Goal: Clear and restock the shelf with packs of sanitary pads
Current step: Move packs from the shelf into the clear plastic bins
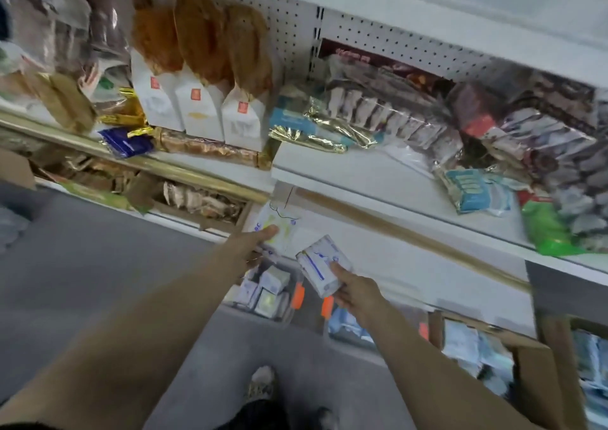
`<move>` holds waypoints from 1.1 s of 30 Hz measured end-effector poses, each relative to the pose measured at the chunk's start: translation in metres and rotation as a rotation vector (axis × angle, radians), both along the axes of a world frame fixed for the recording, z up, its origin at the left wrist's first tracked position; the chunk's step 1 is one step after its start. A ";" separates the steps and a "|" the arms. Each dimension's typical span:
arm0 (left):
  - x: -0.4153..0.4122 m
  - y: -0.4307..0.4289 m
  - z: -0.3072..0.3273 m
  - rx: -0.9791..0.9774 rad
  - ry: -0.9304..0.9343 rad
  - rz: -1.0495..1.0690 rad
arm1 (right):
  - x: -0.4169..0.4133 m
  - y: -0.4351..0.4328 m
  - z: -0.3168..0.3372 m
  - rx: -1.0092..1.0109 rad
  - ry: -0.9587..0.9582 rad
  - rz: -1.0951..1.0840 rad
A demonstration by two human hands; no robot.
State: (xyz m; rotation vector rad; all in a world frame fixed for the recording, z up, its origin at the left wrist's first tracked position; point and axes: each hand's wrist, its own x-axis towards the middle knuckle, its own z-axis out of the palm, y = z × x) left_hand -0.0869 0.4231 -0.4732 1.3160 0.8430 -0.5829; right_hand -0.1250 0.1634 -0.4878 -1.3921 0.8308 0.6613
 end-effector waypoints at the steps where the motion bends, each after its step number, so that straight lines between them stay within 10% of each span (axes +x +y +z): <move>1: -0.001 0.008 -0.014 -0.019 0.035 0.007 | -0.001 0.006 -0.009 0.010 0.013 0.016; 10: -0.028 0.079 -0.173 -0.052 0.084 0.292 | 0.022 0.051 -0.113 0.023 0.094 -0.001; 33: -0.022 0.122 -0.464 -0.085 0.333 0.072 | -0.022 0.175 -0.427 0.061 0.235 -0.482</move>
